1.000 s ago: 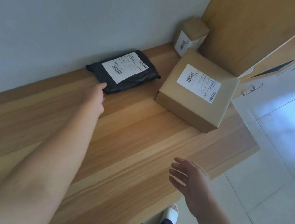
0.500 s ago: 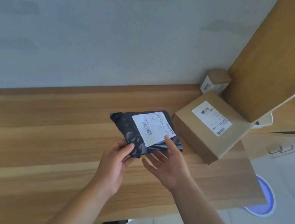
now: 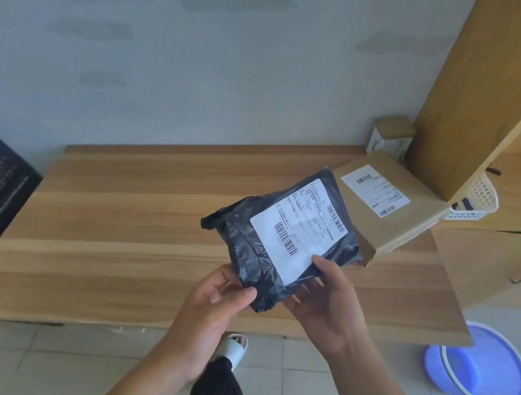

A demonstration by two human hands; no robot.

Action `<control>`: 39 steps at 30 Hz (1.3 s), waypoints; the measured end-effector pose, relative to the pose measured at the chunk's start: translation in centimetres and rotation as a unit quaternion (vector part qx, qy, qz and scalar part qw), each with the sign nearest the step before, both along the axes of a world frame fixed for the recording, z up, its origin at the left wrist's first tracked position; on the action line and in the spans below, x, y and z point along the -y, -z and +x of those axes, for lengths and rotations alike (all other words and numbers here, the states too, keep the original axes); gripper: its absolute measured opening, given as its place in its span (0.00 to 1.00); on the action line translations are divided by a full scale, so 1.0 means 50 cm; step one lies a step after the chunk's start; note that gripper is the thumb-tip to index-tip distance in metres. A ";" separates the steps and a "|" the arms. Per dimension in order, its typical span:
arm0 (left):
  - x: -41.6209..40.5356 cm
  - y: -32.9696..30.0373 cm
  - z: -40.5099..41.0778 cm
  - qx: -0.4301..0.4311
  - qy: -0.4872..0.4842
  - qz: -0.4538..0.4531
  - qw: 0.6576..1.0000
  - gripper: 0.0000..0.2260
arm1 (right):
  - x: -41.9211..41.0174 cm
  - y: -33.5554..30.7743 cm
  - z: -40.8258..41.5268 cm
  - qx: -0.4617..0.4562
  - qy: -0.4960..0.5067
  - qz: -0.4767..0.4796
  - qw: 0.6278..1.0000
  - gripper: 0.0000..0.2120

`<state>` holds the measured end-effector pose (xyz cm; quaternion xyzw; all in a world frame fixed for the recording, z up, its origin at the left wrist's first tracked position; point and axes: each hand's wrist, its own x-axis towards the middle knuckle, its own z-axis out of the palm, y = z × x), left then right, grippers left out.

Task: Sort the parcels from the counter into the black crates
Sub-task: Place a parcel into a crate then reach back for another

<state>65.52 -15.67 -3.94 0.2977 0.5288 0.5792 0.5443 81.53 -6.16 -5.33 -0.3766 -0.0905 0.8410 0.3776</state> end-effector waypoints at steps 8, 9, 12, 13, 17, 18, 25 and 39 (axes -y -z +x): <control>0.049 -0.073 0.026 -0.219 0.088 -0.019 0.972 0.18 | 0.020 -0.083 0.088 0.044 0.007 0.154 0.987 0.13; 0.047 -0.075 0.012 -0.236 0.058 -0.032 0.970 0.18 | 0.019 -0.092 0.101 0.057 0.008 0.170 0.984 0.15; 0.042 -0.108 -0.034 -0.167 -0.047 -0.063 0.983 0.20 | 0.020 -0.113 0.141 0.084 -0.012 0.225 0.971 0.17; 0.042 -0.123 -0.046 -0.119 -0.056 -0.052 0.990 0.27 | 0.021 -0.119 0.155 0.091 -0.020 0.242 0.966 0.18; 0.041 -0.193 -0.033 -0.057 0.043 -0.005 0.997 0.37 | 0.032 -0.120 0.192 0.106 -0.053 0.290 0.950 0.24; 0.041 -0.206 -0.018 -0.065 0.069 -0.002 0.996 0.38 | 0.037 -0.119 0.197 0.104 -0.060 0.297 0.947 0.24; 0.062 -0.225 0.064 -0.134 0.157 -0.033 0.978 0.28 | 0.061 -0.105 0.220 0.108 -0.077 0.320 0.938 0.24; 0.095 -0.187 0.061 -0.158 0.080 -0.073 0.981 0.36 | 0.080 -0.091 0.212 0.085 -0.122 0.311 0.939 0.29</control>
